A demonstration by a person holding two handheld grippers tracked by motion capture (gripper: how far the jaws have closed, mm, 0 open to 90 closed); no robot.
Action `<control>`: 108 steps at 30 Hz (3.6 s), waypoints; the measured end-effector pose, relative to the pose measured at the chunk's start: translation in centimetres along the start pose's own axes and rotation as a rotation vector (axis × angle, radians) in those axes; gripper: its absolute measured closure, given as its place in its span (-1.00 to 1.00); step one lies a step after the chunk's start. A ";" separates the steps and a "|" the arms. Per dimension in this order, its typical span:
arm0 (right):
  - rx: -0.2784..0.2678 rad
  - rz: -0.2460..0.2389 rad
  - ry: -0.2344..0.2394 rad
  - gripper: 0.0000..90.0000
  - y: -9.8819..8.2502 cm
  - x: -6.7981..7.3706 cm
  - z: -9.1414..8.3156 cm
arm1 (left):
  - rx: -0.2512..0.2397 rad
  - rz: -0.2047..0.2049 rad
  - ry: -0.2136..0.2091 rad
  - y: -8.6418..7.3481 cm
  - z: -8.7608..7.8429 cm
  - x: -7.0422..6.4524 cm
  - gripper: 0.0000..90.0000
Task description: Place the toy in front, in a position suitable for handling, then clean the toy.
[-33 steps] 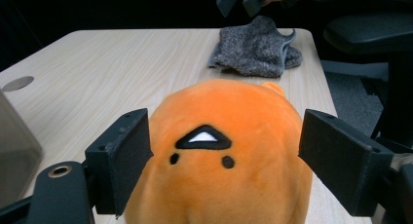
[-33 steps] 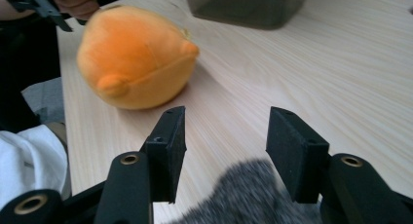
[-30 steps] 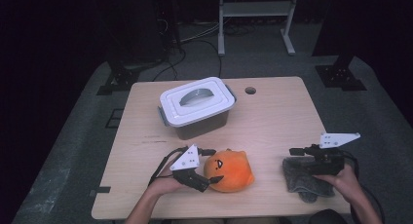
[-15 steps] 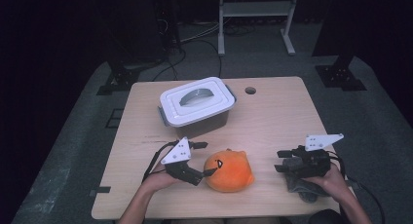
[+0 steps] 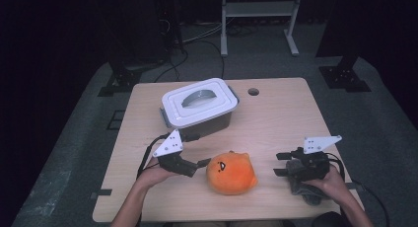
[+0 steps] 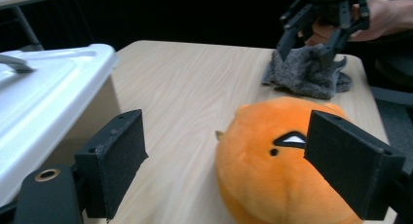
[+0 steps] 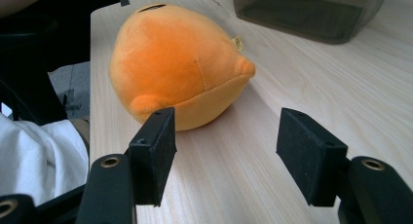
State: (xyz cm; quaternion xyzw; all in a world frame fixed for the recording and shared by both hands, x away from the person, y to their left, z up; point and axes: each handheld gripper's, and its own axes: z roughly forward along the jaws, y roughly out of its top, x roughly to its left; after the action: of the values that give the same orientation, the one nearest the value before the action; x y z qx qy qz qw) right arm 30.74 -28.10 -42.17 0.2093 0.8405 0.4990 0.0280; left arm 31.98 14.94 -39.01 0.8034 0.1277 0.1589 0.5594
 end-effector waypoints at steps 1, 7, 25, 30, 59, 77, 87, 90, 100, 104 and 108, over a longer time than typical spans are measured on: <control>0.000 -0.003 0.000 -0.15 0.0 0.0 0.1 | -0.002 0.003 0.005 0.2 -0.2 0.2 -0.69; 0.009 -0.020 0.010 -0.17 0.5 0.4 0.6 | -0.016 -0.003 0.033 0.8 -0.7 1.1 -0.69; 0.013 -0.069 0.053 -0.23 2.0 1.4 2.1 | -0.041 0.001 0.099 2.3 -1.7 4.2 -0.72; 0.007 -0.073 0.065 -0.24 2.3 1.6 2.4 | -0.045 0.023 0.094 2.8 -1.4 5.1 -0.72; -0.016 -0.067 0.081 -0.28 2.8 1.3 2.8 | -0.048 -0.012 0.134 4.5 1.2 13.0 -0.68; -0.023 -0.071 0.077 -0.29 2.9 1.2 2.7 | 0.016 -0.036 0.150 4.5 2.6 15.4 -0.67; -0.025 -0.075 0.080 -0.28 3.1 1.2 2.8 | 0.065 -0.037 0.140 4.3 3.3 16.6 -0.47; -0.026 -0.073 0.081 -0.28 3.0 1.1 2.8 | 0.074 -0.041 0.140 4.3 3.5 16.7 -0.43; -0.031 -0.073 0.083 -0.28 3.0 1.1 2.9 | 0.125 -0.035 0.128 4.2 4.1 17.1 -0.12; -0.032 -0.073 0.083 -0.28 3.0 1.1 2.8 | 0.155 -0.029 0.114 4.1 4.5 17.3 -0.01; -0.032 -0.075 0.083 -0.28 3.0 1.1 2.8 | 0.167 -0.029 0.109 4.0 4.8 17.3 0.12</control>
State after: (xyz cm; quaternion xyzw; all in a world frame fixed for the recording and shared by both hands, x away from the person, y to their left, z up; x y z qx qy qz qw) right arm 31.38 -24.10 -40.87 0.1565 0.8402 0.5190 0.0149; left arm 49.87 16.11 -34.80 0.8355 0.1823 0.1831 0.4850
